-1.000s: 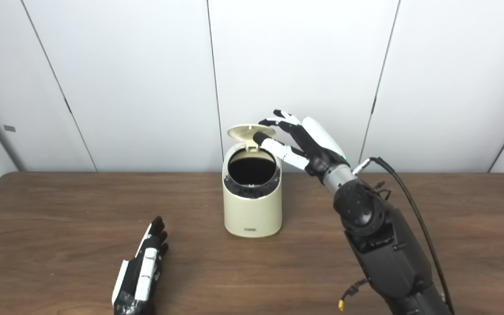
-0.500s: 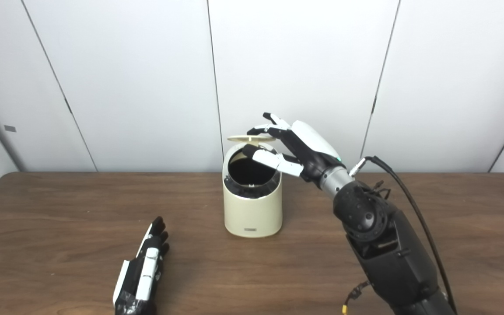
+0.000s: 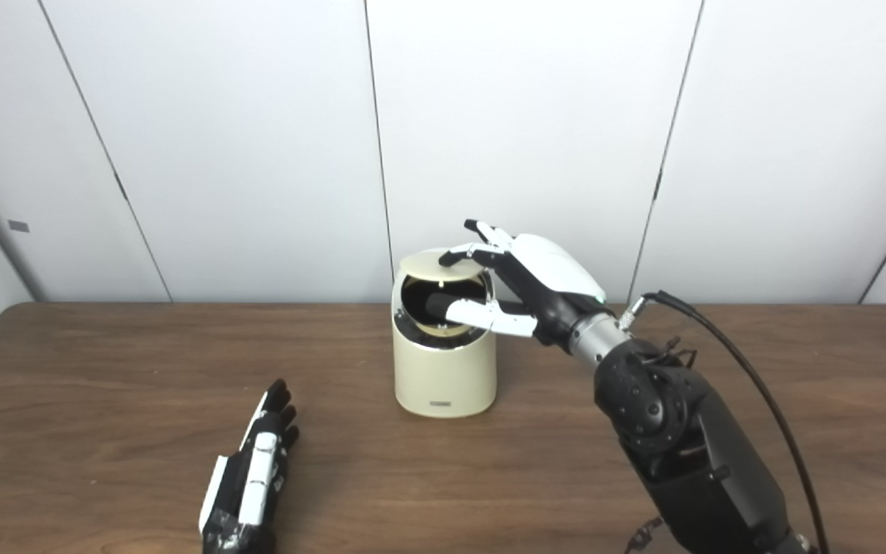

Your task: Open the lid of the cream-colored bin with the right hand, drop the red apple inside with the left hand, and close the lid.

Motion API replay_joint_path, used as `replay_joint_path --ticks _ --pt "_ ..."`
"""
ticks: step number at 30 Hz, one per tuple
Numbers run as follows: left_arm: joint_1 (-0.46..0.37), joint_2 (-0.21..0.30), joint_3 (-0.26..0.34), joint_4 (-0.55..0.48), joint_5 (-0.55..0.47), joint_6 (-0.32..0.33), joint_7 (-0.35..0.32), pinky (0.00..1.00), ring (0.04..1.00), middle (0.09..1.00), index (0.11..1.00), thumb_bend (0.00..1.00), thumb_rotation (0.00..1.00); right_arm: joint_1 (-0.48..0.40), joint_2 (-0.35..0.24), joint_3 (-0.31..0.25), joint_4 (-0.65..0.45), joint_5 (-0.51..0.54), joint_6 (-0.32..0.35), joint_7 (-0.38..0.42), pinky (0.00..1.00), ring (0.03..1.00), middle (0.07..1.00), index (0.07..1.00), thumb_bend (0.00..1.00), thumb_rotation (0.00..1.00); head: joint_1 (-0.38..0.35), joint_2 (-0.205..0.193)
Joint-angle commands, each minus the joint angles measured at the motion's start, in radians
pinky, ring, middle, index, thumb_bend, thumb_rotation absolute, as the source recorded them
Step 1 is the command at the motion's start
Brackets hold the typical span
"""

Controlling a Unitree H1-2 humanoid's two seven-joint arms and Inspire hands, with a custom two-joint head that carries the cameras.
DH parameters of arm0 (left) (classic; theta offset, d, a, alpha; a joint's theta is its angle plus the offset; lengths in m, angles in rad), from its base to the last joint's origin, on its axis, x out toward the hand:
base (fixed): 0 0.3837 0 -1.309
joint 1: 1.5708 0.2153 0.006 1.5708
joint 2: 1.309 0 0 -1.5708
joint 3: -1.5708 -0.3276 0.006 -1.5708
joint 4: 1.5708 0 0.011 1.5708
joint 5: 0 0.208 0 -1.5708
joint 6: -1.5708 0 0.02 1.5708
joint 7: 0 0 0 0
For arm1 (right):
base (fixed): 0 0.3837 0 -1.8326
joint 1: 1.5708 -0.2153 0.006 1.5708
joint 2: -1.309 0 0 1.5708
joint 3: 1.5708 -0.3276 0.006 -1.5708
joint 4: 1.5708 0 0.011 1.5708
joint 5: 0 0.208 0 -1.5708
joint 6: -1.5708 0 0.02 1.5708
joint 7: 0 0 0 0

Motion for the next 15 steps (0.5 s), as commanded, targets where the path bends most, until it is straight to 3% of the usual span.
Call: replay_joint_path --ticks 1,7,15 --pt "-0.005 -0.003 0.002 0.025 0.004 0.013 0.006 1.0 1.0 1.0 1.0 0.59 0.85 -0.029 -0.002 -0.006 -0.027 -0.015 -0.038 -0.017 1.0 1.0 1.0 0.792 0.65 1.0 0.002 0.002" --pt "-0.002 -0.001 -0.003 0.017 0.024 0.018 0.01 1.0 1.0 1.0 1.0 0.6 0.84 -0.028 0.02 -0.003 -0.004 -0.039 -0.043 -0.024 1.0 1.0 1.0 0.797 0.62 1.0 0.011 0.008" --pt "-0.001 -0.002 -0.005 0.01 0.03 0.023 0.011 1.0 1.0 1.0 1.0 0.6 0.83 -0.008 0.011 0.014 -0.004 -0.071 -0.055 -0.004 1.0 1.0 1.0 0.787 0.65 1.0 0.014 0.012"
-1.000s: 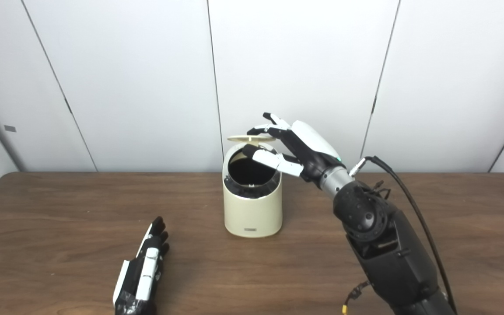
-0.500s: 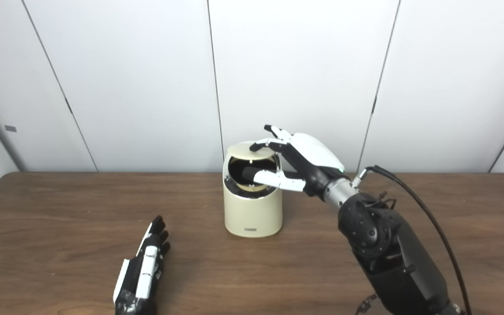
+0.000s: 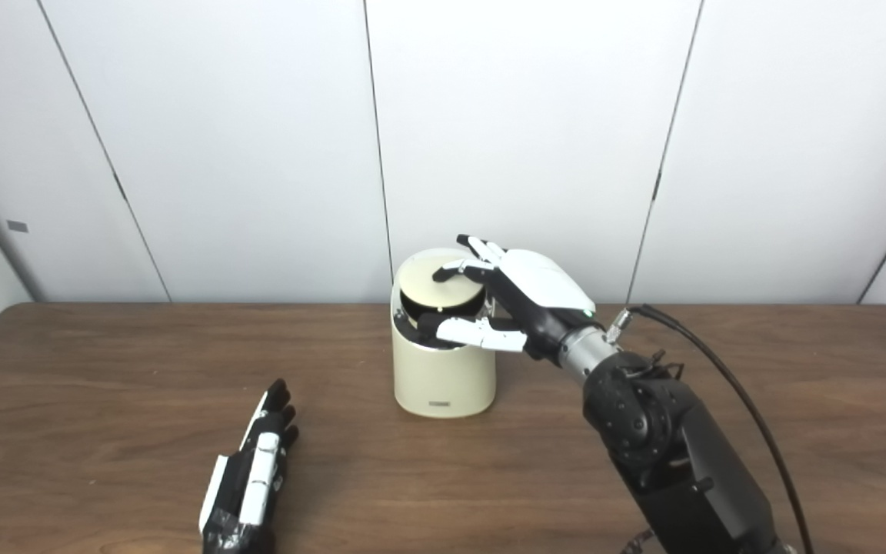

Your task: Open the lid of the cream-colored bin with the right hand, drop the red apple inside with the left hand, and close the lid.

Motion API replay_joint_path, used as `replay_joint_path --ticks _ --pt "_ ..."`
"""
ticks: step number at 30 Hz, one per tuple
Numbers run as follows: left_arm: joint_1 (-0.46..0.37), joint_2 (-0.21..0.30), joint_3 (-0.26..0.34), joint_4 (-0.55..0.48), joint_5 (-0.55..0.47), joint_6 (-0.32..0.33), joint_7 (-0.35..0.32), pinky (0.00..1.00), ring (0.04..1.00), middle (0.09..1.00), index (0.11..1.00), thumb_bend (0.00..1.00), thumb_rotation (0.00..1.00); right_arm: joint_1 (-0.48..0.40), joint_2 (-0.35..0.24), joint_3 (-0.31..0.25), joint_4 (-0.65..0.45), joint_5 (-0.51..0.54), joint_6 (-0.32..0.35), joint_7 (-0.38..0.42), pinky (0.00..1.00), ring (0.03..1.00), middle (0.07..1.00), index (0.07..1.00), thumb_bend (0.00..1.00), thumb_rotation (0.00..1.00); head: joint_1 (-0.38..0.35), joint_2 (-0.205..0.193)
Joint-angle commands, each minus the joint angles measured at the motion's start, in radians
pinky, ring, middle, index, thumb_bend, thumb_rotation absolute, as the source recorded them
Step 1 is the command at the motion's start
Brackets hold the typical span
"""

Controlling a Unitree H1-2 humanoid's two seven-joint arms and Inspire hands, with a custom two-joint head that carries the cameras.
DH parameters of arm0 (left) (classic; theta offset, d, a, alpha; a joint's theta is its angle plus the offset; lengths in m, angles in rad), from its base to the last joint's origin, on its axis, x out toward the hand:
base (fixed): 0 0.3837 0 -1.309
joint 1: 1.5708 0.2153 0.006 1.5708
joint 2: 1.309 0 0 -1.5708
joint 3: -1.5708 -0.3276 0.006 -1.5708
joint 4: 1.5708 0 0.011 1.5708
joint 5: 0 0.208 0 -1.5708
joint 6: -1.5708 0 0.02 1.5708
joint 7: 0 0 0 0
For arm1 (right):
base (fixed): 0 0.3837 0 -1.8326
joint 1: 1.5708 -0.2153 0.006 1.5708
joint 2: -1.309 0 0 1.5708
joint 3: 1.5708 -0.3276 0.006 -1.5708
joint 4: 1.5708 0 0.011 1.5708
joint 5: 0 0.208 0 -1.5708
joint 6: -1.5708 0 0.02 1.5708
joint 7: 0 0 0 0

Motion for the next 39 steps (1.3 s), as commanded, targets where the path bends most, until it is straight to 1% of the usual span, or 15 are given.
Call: replay_joint_path --ticks 1,8,13,17,22,26,30,33,39 --pt "-0.001 -0.003 -0.002 0.01 0.012 0.014 0.007 1.0 1.0 1.0 1.0 0.6 0.83 -0.016 -0.007 -0.005 -0.022 -0.005 -0.03 -0.005 1.0 1.0 1.0 0.788 0.65 1.0 0.003 0.001" --pt "-0.002 -0.006 -0.004 0.005 0.004 0.021 0.005 1.0 1.0 1.0 1.0 0.61 0.83 -0.001 -0.01 0.004 -0.022 -0.03 -0.035 -0.007 1.0 1.0 1.0 0.791 0.64 1.0 0.004 0.006" --pt "-0.005 -0.007 -0.007 0.003 0.008 0.026 0.006 1.0 1.0 1.0 1.0 0.61 0.83 0.009 -0.013 0.017 -0.027 -0.072 -0.046 -0.013 1.0 1.0 1.0 0.784 0.65 1.0 0.006 0.008" --pt "-0.005 -0.008 -0.006 0.004 0.008 0.03 0.007 1.0 1.0 1.0 1.0 0.62 0.83 0.016 -0.01 0.014 -0.028 -0.09 -0.056 -0.014 1.0 1.0 1.0 0.776 0.65 1.0 0.006 0.008" --pt "-0.007 -0.012 -0.008 0.002 0.005 0.034 0.008 1.0 1.0 1.0 1.0 0.6 0.81 0.023 -0.007 0.013 -0.027 -0.104 -0.067 -0.02 1.0 1.0 1.0 0.764 0.64 1.0 0.005 0.014" --pt "-0.009 -0.014 -0.007 0.001 0.002 0.04 0.01 1.0 1.0 1.0 1.0 0.62 0.85 0.03 -0.006 0.013 -0.021 -0.116 -0.089 -0.04 1.0 1.0 1.0 0.759 0.61 1.0 0.006 0.016" --pt "-0.01 -0.013 -0.006 0.001 -0.003 0.038 0.005 1.0 1.0 1.0 1.0 0.61 0.89 0.036 -0.008 0.015 -0.025 -0.141 -0.101 -0.051 1.0 1.0 1.0 0.747 0.59 1.0 0.007 0.018" --pt "-0.009 -0.014 -0.007 -0.005 -0.009 0.048 0.003 1.0 1.0 1.0 1.0 0.62 0.9 0.038 -0.013 0.018 -0.022 -0.162 -0.116 -0.062 1.0 1.0 1.0 0.733 0.59 1.0 0.01 0.02" --pt "-0.01 -0.018 -0.011 -0.012 -0.011 0.053 0.003 1.0 1.0 1.0 1.0 0.62 0.91 0.037 -0.027 0.046 0.0 -0.252 -0.167 -0.09 1.0 1.0 1.0 0.719 0.61 1.0 0.015 0.023"
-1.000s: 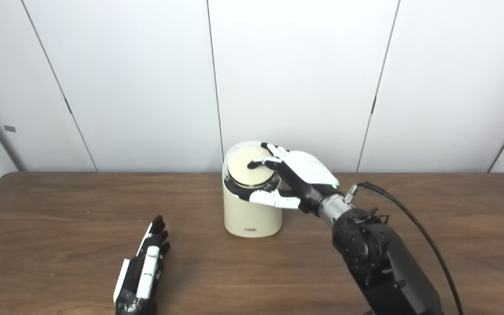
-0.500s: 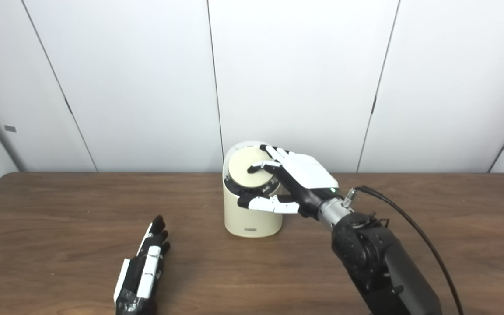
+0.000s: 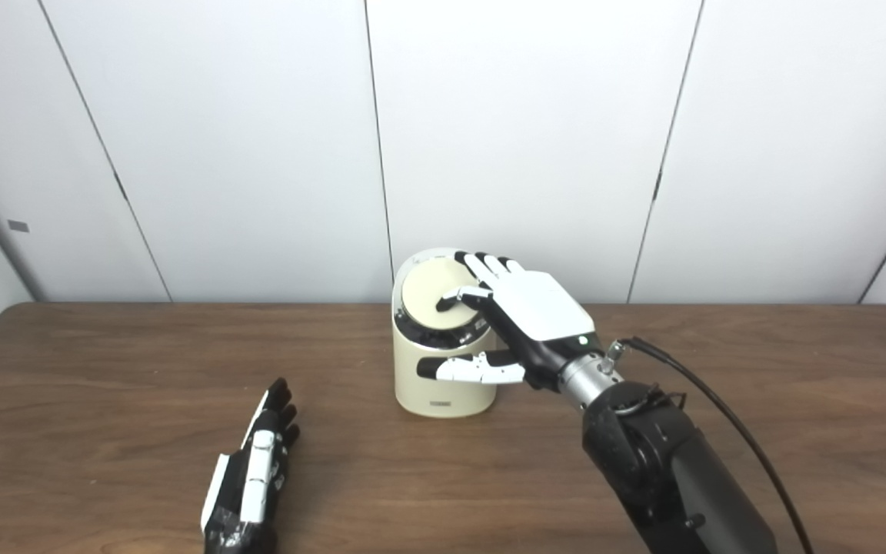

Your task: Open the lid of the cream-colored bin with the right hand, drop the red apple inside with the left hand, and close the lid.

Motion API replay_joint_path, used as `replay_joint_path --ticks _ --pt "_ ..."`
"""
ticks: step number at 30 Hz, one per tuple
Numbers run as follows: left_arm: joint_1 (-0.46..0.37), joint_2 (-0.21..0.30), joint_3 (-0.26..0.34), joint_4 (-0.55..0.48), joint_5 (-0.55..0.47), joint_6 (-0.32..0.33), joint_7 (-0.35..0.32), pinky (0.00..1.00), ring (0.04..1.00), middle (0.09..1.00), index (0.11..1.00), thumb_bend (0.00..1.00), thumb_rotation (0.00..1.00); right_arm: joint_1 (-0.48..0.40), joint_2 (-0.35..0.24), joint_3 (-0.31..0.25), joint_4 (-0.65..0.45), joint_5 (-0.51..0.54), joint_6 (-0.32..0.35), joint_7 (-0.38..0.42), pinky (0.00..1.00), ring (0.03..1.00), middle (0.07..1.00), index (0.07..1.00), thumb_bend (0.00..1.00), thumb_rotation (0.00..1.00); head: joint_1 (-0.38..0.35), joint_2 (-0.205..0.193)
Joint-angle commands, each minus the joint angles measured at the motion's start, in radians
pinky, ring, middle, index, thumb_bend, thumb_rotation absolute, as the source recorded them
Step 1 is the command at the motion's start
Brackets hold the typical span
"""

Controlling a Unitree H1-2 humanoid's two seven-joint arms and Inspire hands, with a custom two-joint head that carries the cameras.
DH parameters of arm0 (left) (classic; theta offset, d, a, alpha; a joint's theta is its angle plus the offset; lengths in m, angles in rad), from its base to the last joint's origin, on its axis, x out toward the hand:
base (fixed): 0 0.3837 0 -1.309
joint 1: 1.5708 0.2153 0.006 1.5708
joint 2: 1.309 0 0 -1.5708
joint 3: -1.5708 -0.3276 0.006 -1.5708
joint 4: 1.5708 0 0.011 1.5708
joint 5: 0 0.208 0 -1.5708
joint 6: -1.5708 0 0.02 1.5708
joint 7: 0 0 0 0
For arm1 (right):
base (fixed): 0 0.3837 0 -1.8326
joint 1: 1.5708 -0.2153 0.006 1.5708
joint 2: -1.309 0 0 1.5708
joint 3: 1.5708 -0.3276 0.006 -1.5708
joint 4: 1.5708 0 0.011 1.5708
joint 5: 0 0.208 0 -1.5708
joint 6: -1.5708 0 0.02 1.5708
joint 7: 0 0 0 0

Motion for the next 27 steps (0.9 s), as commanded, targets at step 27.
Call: replay_joint_path --ticks 27 --pt "-0.024 -0.032 -0.017 -0.025 -0.001 0.032 0.014 1.0 1.0 1.0 1.0 0.62 0.91 -0.027 -0.004 0.021 0.052 -0.119 -0.045 0.029 1.0 1.0 1.0 0.698 0.6 1.0 0.005 0.002"
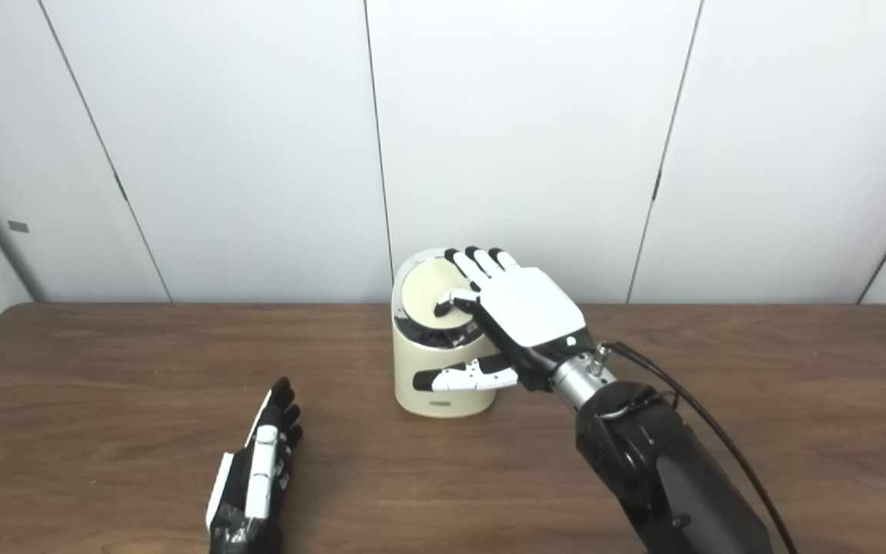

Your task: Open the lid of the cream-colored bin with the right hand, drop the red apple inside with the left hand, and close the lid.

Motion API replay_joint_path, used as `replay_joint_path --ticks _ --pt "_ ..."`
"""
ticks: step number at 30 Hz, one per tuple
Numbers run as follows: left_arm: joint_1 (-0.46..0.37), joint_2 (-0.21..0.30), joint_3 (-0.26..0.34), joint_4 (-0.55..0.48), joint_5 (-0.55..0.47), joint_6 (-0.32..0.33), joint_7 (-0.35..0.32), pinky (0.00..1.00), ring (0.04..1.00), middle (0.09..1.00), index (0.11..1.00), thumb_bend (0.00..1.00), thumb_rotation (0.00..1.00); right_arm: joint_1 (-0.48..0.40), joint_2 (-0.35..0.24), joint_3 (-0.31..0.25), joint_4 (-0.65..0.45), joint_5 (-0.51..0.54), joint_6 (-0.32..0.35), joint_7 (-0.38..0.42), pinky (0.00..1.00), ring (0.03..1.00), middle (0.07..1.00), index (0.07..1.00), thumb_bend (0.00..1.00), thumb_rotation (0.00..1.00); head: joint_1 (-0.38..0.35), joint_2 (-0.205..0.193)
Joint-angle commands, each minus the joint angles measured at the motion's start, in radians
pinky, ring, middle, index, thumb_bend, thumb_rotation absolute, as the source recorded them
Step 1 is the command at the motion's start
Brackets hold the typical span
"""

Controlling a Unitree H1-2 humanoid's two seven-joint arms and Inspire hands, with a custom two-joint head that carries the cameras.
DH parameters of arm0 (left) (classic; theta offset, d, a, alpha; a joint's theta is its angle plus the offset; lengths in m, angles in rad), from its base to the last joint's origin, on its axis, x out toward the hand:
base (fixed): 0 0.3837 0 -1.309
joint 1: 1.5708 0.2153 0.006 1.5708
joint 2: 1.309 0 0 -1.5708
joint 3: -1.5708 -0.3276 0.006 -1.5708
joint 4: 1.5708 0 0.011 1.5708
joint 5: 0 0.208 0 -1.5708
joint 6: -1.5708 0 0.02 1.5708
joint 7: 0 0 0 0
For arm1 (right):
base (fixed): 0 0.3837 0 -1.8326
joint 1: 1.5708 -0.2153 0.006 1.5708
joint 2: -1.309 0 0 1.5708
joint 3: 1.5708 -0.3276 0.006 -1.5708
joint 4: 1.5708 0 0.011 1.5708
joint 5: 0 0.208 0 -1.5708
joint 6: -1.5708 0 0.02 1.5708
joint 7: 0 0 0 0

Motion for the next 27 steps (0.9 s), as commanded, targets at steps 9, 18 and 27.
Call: replay_joint_path --ticks 9,18,27 --pt "-0.016 -0.018 -0.005 -0.012 -0.004 -0.01 0.001 1.0 1.0 1.0 1.0 0.61 0.9 -0.007 -0.012 -0.042 -0.102 0.037 -0.013 0.031 1.0 1.0 1.0 0.763 0.58 1.0 -0.005 0.001" --pt "-0.021 -0.021 0.011 -0.022 -0.042 -0.017 -0.001 1.0 1.0 1.0 1.0 0.62 0.89 0.055 0.014 -0.146 -0.167 0.148 0.008 0.025 1.0 1.0 1.0 0.928 0.54 1.0 -0.006 0.006" --pt "-0.033 0.009 0.032 -0.049 -0.072 0.013 -0.02 1.0 1.0 1.0 1.0 0.61 0.89 0.275 0.067 -0.36 -0.142 0.505 -0.022 -0.059 0.93 1.0 1.0 1.0 0.54 1.0 -0.026 0.013"
